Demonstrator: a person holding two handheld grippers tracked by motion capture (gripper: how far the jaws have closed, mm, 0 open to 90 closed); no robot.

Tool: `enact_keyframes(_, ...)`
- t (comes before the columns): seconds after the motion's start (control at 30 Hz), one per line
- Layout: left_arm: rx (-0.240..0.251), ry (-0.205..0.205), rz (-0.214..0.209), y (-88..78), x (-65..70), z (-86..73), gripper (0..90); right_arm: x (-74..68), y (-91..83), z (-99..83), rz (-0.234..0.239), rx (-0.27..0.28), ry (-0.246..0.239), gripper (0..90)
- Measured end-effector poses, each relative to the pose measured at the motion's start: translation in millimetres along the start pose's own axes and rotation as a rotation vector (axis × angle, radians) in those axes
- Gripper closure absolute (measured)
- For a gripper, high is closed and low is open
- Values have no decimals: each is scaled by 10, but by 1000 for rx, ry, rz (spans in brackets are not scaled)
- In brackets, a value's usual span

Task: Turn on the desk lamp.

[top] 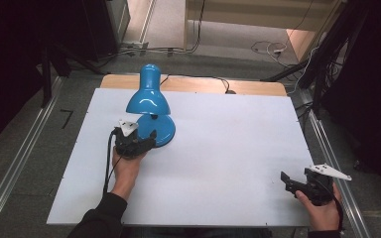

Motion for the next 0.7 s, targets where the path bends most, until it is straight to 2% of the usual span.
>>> enact_keyframes(0.17,-22,20,-2,52,19,-11,311,1,0,1,1,1,0,101)
enact_keyframes(0.33,-13,18,-24,78,77,17,436,4,2,1,1,2,-2,101)
enact_keyframes(0.5,-12,18,-43,109,110,24,605,3,0,0,0,1,0,101)
enact_keyframes(0.7,-16,29,-44,148,135,16,778,2,5,-2,-3,-3,1,101)
Point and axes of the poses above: each handheld gripper's, and its own axes: y roughly forward along the jaws, z roughly out of its top, x roughly to its right, the point moved 5 cm from there along y, roughly forward along the jaws, and after that the axes turned 5 degrees about z, right-handed, at the moved point
